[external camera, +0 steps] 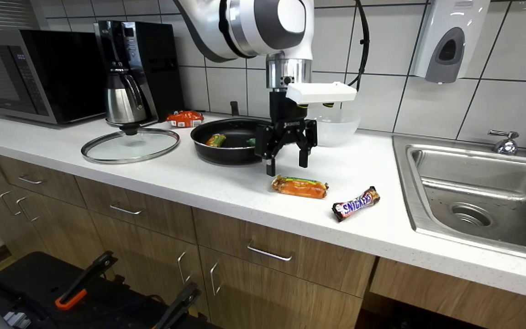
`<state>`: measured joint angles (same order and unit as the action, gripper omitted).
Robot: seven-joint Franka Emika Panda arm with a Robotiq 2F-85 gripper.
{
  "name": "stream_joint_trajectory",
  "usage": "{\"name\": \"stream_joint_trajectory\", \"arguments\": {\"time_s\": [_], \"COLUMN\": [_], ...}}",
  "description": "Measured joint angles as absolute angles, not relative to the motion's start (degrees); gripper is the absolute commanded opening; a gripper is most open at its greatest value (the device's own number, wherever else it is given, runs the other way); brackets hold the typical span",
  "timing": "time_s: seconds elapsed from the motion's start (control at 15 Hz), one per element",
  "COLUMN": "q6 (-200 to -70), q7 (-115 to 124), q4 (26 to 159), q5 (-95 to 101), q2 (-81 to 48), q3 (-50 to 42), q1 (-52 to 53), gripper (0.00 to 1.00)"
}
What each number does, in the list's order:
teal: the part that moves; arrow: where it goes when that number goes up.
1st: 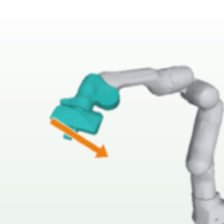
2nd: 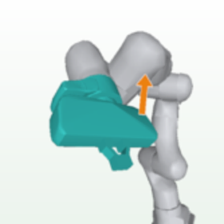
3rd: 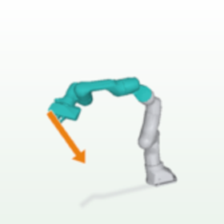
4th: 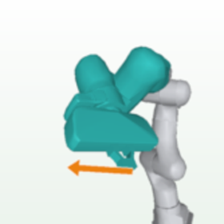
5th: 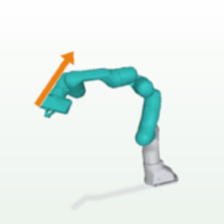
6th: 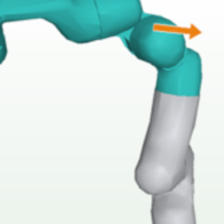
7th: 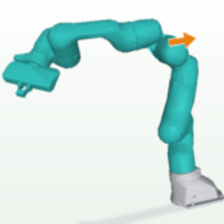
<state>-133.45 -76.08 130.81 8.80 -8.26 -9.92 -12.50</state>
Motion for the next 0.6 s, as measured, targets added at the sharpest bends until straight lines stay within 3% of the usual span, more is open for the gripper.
{"name": "stream_joint_trajectory", "arguments": {"time_s": [0.6], "q6": [-135.65], "q7": [-80.13], "q4": [130.51], "q5": [7.54], "q2": [-11.62], "q3": [-10.28], "q1": [-13.98], "gripper": [1.00]}}
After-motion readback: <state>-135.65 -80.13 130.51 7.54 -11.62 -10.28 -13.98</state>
